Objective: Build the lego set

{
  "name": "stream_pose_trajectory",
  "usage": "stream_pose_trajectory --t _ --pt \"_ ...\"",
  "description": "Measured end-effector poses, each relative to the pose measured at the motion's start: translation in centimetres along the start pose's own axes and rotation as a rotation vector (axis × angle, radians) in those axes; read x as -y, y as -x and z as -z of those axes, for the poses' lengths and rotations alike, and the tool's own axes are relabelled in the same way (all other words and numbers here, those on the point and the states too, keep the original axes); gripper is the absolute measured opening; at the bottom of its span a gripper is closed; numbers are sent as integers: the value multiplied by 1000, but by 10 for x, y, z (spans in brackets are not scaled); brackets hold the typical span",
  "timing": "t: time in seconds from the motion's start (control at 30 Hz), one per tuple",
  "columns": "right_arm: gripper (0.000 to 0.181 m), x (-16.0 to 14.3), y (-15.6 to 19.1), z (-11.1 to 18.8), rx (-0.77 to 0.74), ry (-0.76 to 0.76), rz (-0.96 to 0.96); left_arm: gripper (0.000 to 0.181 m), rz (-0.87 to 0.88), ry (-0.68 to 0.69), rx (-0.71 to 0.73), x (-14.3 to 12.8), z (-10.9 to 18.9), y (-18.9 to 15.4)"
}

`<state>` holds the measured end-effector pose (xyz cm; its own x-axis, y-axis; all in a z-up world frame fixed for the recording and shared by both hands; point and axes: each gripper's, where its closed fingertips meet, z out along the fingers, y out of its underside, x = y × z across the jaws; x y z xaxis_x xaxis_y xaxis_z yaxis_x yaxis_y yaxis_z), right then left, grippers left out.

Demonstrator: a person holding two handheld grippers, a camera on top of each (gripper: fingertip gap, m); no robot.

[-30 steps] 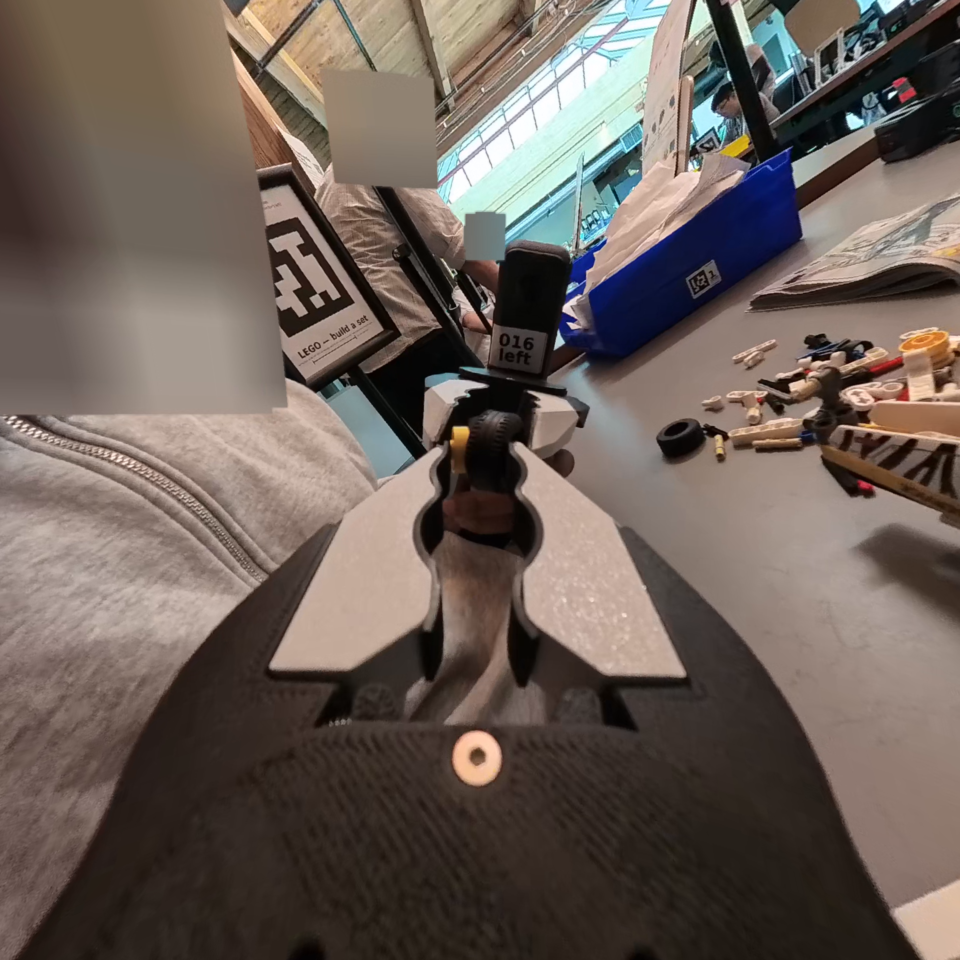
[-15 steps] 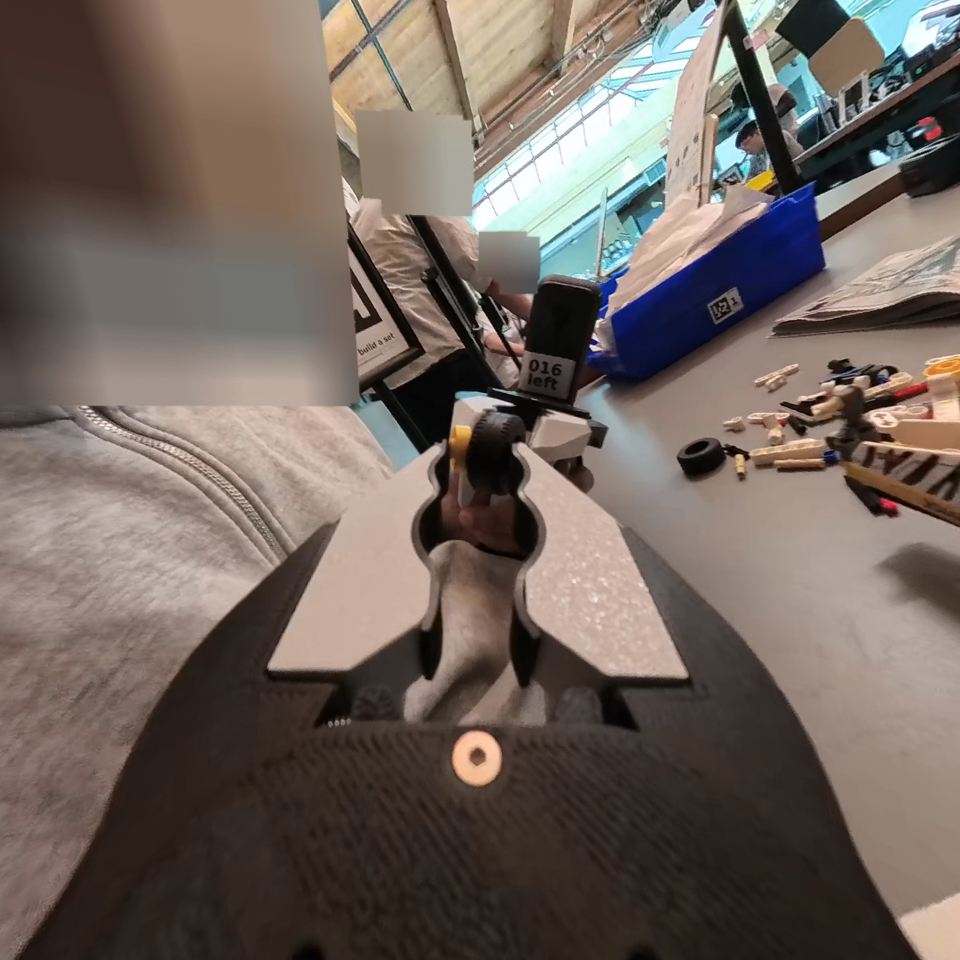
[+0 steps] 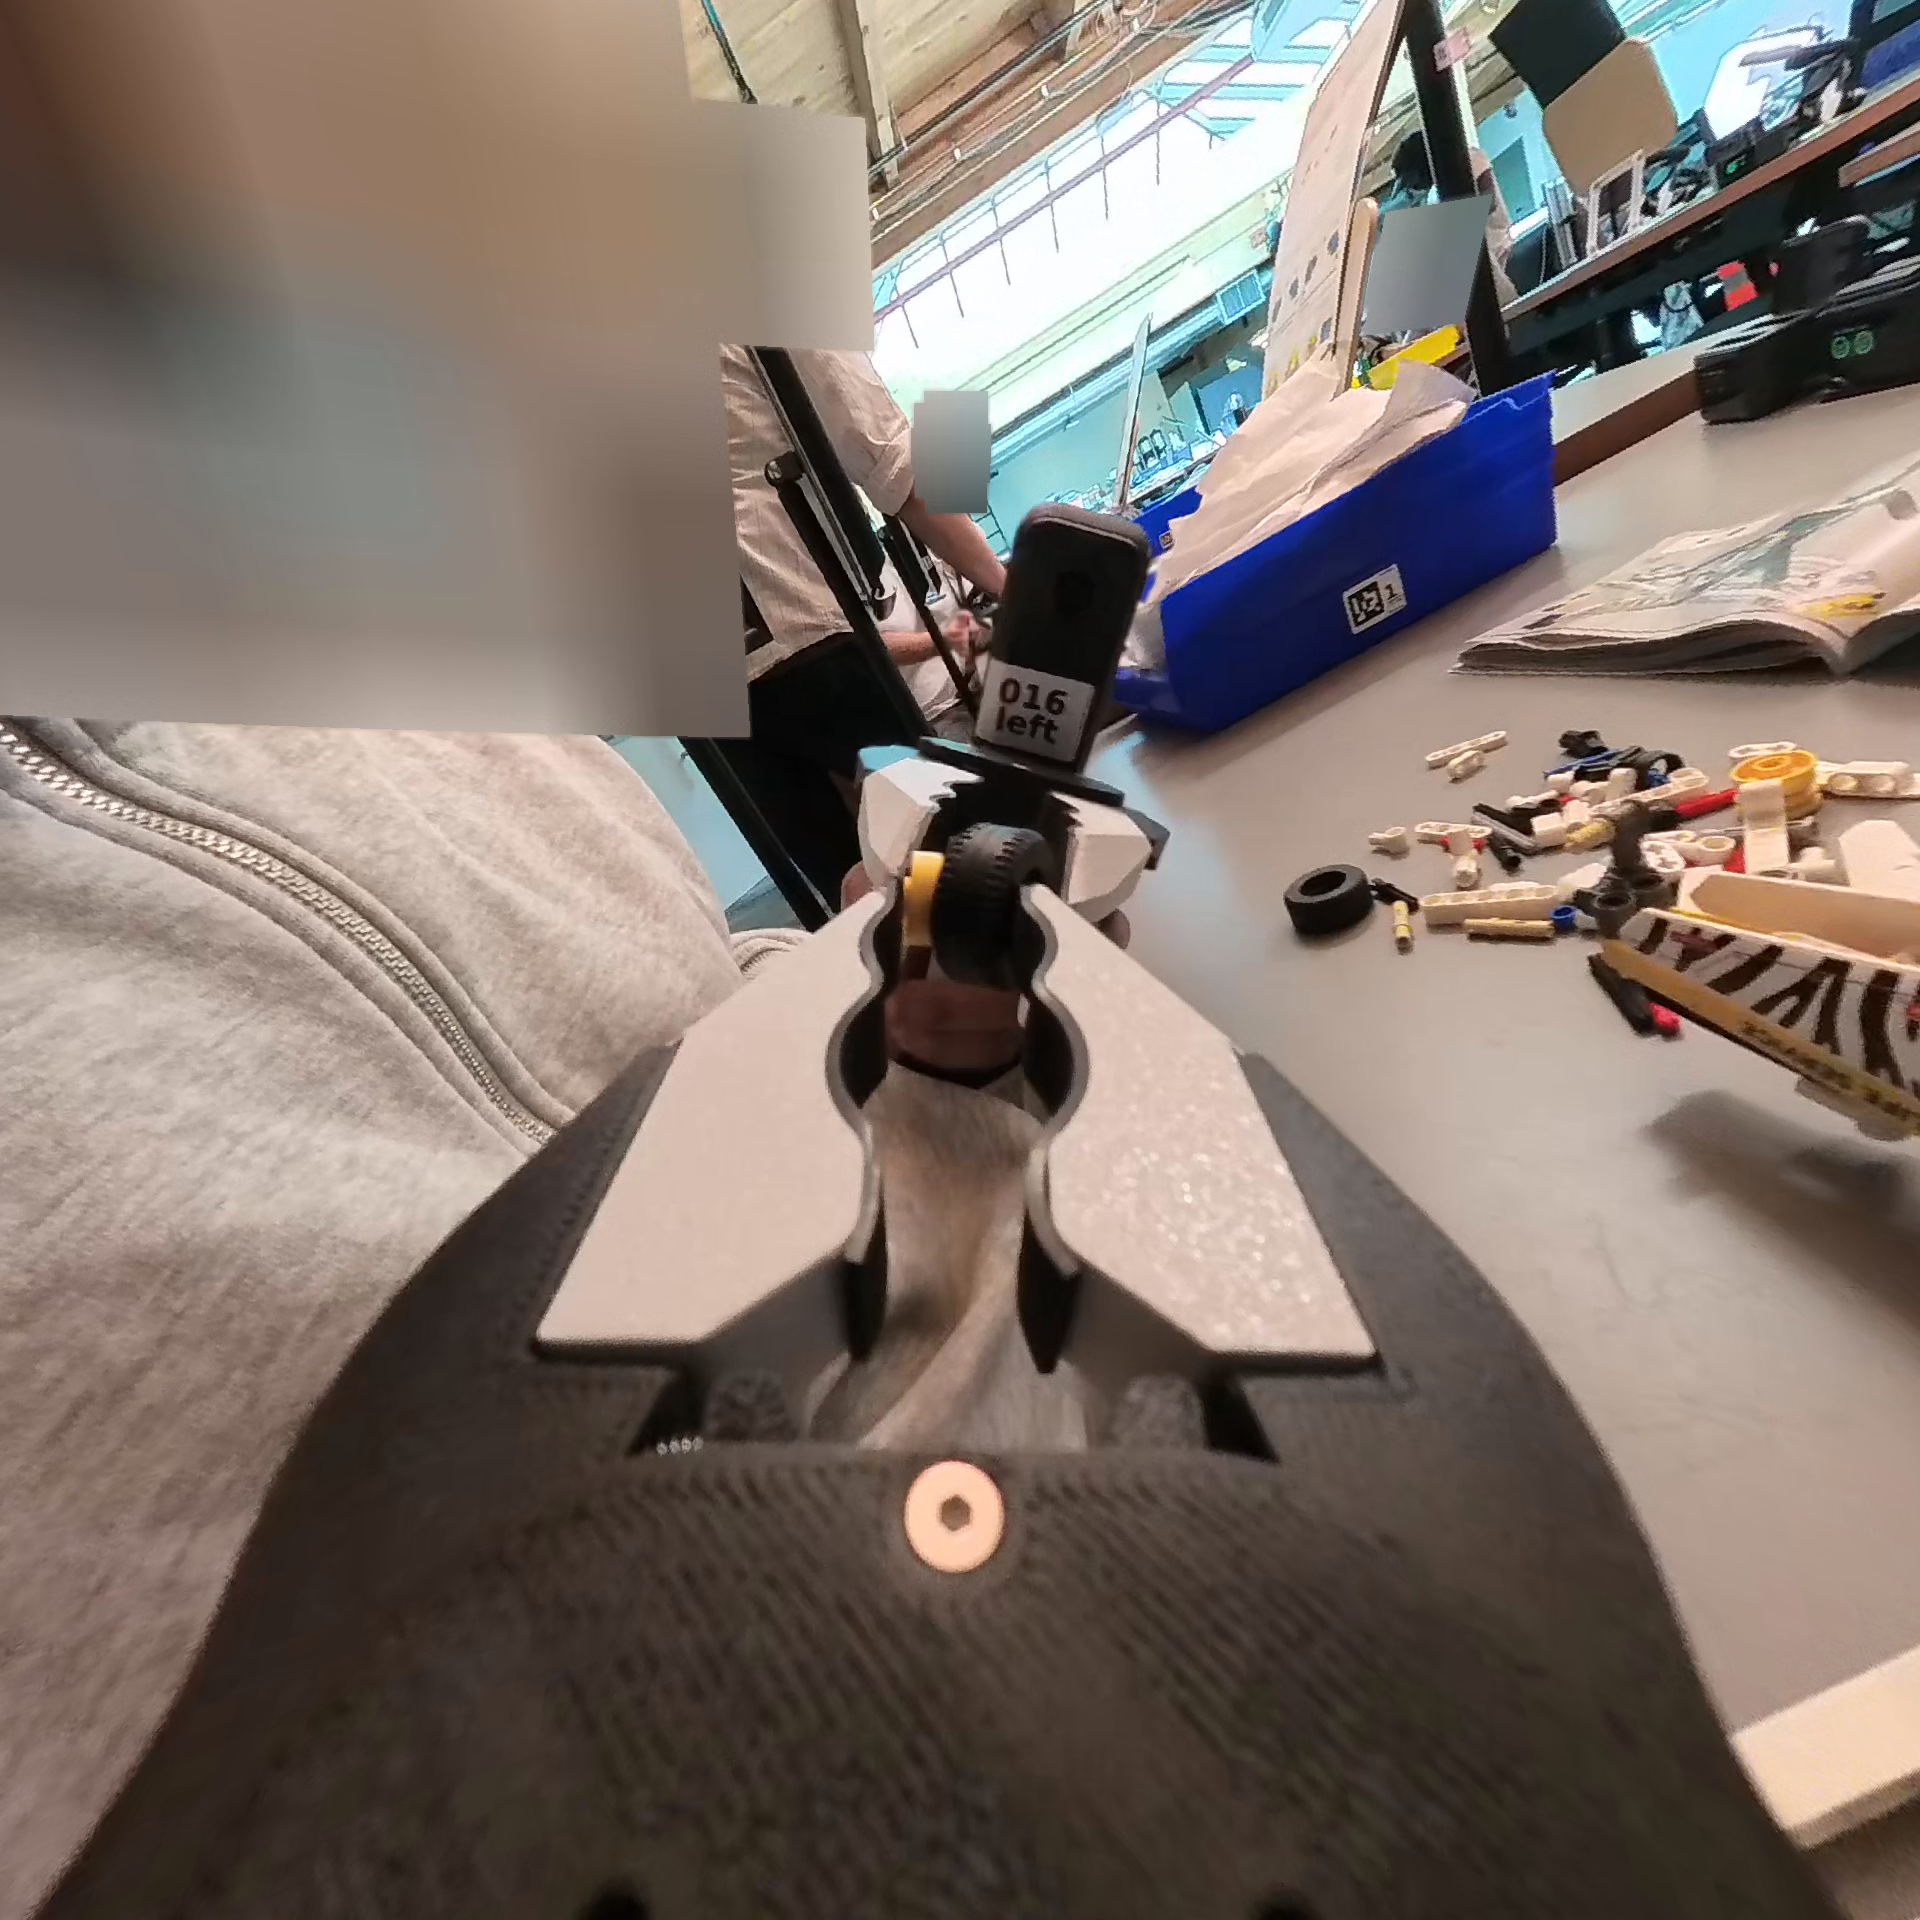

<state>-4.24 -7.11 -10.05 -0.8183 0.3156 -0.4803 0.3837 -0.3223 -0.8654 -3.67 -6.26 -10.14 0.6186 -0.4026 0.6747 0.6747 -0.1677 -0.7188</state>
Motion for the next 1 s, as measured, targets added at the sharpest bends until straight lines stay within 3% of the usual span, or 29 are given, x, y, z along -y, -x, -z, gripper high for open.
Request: stream_pose_trajectory --t 0.7,1.0 --pt "21 4 -8 3 -48 -33 -33 24 -212 -6 226 5 -1 5" --pt "23 6 -16 3 -141 -24 49 23 -269 -6 324 8 2 11"
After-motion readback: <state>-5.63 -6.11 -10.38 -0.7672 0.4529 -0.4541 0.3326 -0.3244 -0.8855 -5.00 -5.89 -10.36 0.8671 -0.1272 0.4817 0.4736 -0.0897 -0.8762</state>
